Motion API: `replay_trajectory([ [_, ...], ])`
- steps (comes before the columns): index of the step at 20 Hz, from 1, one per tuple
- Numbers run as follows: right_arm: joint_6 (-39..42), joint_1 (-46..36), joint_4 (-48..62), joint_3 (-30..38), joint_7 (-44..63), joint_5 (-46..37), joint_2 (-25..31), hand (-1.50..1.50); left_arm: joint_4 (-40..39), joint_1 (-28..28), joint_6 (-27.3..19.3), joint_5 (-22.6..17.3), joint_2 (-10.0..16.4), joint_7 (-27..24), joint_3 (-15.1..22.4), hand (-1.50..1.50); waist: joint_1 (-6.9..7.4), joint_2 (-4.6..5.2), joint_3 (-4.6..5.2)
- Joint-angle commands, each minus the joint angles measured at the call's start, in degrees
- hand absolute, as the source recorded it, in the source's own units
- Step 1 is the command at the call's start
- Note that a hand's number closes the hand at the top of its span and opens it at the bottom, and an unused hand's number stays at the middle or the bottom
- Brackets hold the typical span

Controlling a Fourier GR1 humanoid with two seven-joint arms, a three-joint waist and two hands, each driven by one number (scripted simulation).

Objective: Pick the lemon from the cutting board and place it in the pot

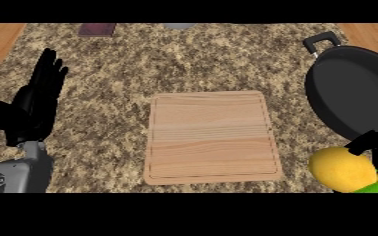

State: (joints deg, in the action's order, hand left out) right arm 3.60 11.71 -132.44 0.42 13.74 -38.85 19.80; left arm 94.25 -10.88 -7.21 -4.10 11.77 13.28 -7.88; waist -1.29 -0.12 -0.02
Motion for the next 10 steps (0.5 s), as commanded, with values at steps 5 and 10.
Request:
replay_trajectory([
  [5,7.7,-6.3,7.4,23.5,-2.9,25.7,5.9,1.50,0.5,2.3,2.8,-2.1,1.1,-1.1,-1.5,0.00,1.13,0.03,-0.01],
  [10,6.8,-17.8,25.6,23.1,-5.0,23.8,8.1,1.50,1.3,0.3,-0.6,1.5,-2.2,-0.2,2.1,0.00,1.98,0.25,-0.01],
])
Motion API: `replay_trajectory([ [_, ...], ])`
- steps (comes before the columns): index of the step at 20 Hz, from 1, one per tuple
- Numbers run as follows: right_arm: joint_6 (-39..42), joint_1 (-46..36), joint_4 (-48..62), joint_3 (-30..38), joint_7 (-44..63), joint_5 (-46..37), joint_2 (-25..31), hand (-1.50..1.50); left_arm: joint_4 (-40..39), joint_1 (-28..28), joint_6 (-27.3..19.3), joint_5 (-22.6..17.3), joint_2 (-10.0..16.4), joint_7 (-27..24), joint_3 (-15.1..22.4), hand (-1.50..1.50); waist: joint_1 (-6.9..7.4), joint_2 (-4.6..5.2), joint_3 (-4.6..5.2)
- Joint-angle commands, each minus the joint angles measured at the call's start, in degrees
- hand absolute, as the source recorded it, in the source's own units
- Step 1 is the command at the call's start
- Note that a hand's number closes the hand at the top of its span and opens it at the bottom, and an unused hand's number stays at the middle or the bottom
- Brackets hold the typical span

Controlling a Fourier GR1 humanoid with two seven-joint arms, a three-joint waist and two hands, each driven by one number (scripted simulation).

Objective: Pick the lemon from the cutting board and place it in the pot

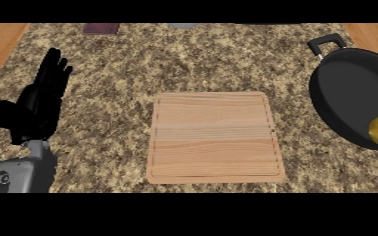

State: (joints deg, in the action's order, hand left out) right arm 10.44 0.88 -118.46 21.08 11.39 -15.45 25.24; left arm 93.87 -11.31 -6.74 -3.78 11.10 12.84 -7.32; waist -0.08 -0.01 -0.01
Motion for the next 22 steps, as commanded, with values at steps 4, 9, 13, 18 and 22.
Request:
replay_trajectory([
  [4,-3.8,-8.8,16.9,2.1,-8.9,-4.9,2.9,1.50,-1.8,0.4,1.1,0.3,0.0,-1.9,-0.2,0.00,0.69,0.22,0.00],
  [9,-14.3,-7.9,27.0,1.2,-15.5,-22.0,7.0,1.50,2.9,1.0,1.4,-0.6,-0.2,1.7,1.1,0.00,2.11,0.40,-0.07],
  [13,-20.1,-16.4,44.4,-1.0,-22.7,-24.7,6.8,1.50,-1.0,-1.0,2.4,-2.1,0.6,0.4,-1.2,0.00,1.39,0.38,-0.05],
  [18,-21.0,-23.7,61.5,-0.4,-28.3,-23.0,6.7,1.50,2.5,-0.1,1.6,-1.0,0.1,2.1,0.0,0.00,1.38,0.26,-0.06],
  [22,-15.7,-26.5,72.2,2.3,-27.9,-19.5,8.0,-1.50,0.5,-0.4,1.5,-0.9,-0.4,0.4,-0.4,0.00,1.59,0.44,-0.09],
])
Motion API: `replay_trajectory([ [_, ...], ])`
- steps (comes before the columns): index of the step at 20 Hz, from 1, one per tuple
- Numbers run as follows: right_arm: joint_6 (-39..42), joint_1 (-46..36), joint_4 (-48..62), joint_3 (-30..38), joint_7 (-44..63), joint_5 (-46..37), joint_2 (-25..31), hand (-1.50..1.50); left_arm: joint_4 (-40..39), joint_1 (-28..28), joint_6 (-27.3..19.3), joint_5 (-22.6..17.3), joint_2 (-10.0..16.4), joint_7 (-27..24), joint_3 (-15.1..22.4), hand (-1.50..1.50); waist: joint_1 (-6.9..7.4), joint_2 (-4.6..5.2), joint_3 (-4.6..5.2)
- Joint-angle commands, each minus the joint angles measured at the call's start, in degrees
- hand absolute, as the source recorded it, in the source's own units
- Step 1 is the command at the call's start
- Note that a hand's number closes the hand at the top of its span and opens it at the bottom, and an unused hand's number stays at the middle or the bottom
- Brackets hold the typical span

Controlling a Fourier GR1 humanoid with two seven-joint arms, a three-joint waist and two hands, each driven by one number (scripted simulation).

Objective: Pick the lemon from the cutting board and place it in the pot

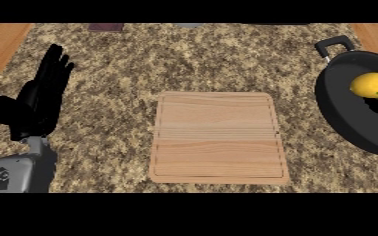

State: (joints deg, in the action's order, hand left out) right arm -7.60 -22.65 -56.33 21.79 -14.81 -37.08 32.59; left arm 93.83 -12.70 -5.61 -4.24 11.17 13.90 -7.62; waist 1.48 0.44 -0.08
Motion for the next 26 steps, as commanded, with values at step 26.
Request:
replay_trajectory([
  [26,35.6,-10.9,41.3,19.1,-22.9,26.7,20.2,-1.50,1.0,2.0,1.1,0.1,-0.3,-1.6,-0.4,0.00,-0.07,0.18,-0.13],
])
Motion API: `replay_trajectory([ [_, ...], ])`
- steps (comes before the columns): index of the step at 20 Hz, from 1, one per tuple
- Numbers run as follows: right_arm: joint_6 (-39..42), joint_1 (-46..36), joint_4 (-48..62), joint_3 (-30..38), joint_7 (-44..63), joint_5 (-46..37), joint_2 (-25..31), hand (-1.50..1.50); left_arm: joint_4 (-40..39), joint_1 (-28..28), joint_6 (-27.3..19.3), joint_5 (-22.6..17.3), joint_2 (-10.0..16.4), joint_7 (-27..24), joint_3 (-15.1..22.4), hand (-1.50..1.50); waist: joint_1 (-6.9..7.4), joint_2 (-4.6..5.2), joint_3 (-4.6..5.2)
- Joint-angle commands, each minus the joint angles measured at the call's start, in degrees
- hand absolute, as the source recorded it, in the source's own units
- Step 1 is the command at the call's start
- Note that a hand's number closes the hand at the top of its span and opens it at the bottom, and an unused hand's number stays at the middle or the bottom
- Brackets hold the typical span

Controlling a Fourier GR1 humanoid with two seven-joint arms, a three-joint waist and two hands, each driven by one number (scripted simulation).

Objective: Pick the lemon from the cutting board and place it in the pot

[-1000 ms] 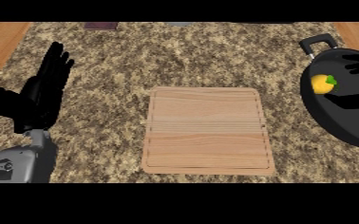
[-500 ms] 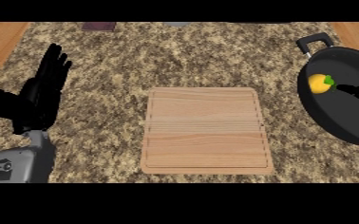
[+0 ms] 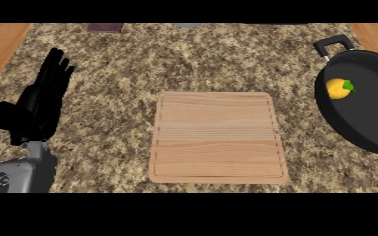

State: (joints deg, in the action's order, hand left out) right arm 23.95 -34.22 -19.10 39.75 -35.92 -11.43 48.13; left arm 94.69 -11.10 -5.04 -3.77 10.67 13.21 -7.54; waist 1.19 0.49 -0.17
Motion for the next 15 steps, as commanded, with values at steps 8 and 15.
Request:
replay_trajectory([
  [8,10.0,5.9,5.8,0.1,-7.0,0.7,8.7,-1.50,-3.0,-2.6,-1.1,1.2,-1.2,-1.8,0.4,0.00,0.00,0.25,-0.16],
  [15,10.0,7.5,6.4,0.0,-8.7,1.3,8.4,-1.50,-2.7,-4.9,-2.4,2.4,-1.3,0.1,1.0,0.00,-0.14,0.26,-0.24],
])
